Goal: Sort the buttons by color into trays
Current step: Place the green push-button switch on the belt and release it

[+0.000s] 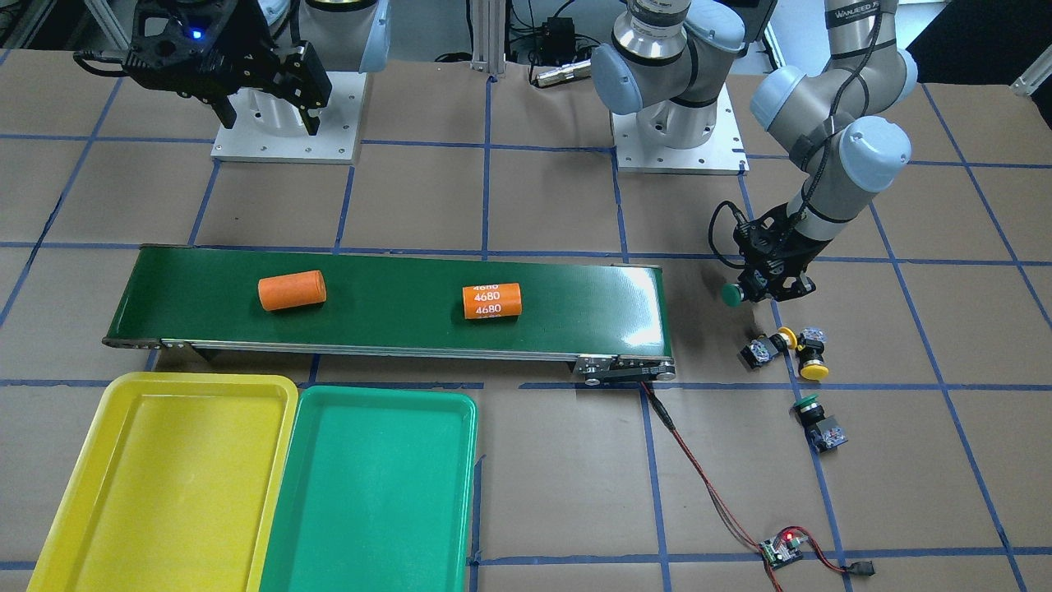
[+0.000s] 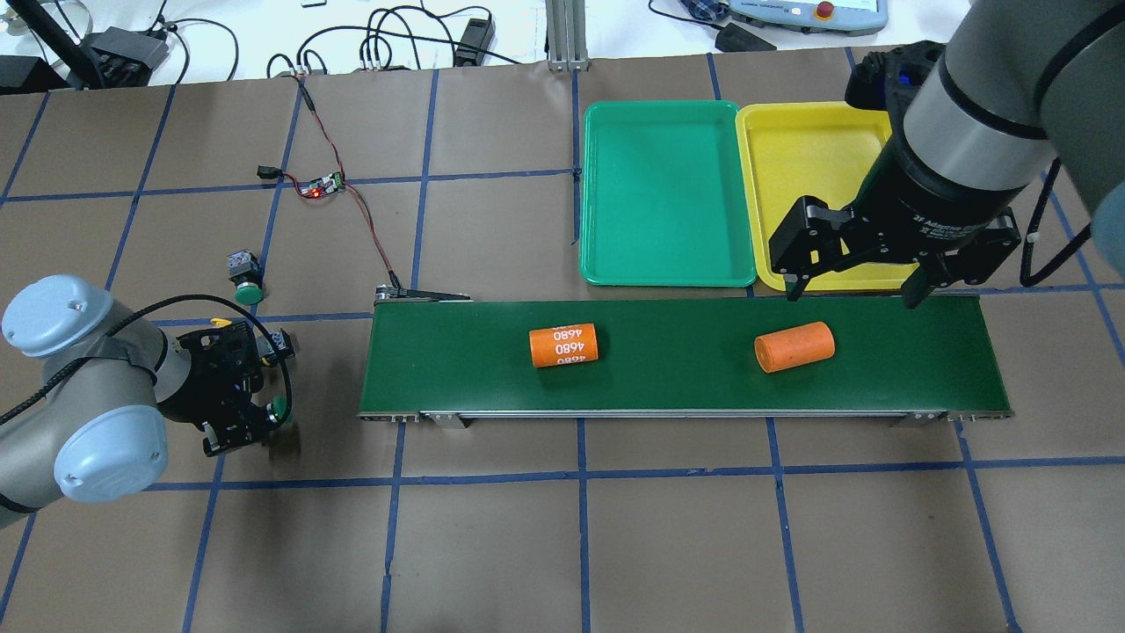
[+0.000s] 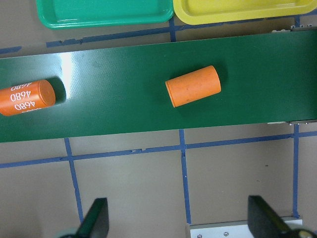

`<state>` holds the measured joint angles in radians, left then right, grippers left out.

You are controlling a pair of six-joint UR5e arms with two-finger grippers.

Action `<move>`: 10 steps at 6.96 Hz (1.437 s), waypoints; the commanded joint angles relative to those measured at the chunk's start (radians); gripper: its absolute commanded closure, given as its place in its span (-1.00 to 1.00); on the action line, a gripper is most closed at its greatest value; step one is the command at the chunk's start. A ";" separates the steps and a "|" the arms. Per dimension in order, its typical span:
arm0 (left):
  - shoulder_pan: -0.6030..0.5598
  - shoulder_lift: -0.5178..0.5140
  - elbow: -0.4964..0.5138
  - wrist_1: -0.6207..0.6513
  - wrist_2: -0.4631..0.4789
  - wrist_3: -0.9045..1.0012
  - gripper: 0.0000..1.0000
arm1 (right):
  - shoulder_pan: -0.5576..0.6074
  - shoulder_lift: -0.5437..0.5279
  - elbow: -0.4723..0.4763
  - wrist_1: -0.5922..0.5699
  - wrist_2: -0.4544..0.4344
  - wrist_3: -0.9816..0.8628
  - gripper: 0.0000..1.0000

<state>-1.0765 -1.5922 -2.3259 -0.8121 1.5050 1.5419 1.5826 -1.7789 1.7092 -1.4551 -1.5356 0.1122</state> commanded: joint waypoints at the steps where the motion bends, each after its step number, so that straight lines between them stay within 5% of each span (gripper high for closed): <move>1: -0.089 0.043 0.089 -0.073 -0.072 -0.434 1.00 | -0.001 0.000 0.007 0.007 0.003 -0.002 -1.00; 5: -0.431 0.011 0.167 -0.061 -0.072 -1.477 1.00 | -0.001 -0.001 0.015 -0.002 0.011 0.001 -1.00; 8: -0.542 -0.026 0.166 -0.065 -0.071 -1.727 0.85 | -0.001 -0.004 0.015 0.004 0.014 0.001 -1.00; 9: -0.545 -0.044 0.168 -0.061 -0.069 -1.785 0.57 | -0.006 -0.005 0.014 0.002 0.003 0.000 -1.00; 10: -0.545 -0.060 0.169 -0.059 -0.069 -1.787 -0.64 | -0.001 -0.004 0.015 -0.008 0.014 0.004 -1.00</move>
<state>-1.6182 -1.6324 -2.1582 -0.8738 1.4364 -0.2168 1.5793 -1.7829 1.7234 -1.4552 -1.5267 0.1136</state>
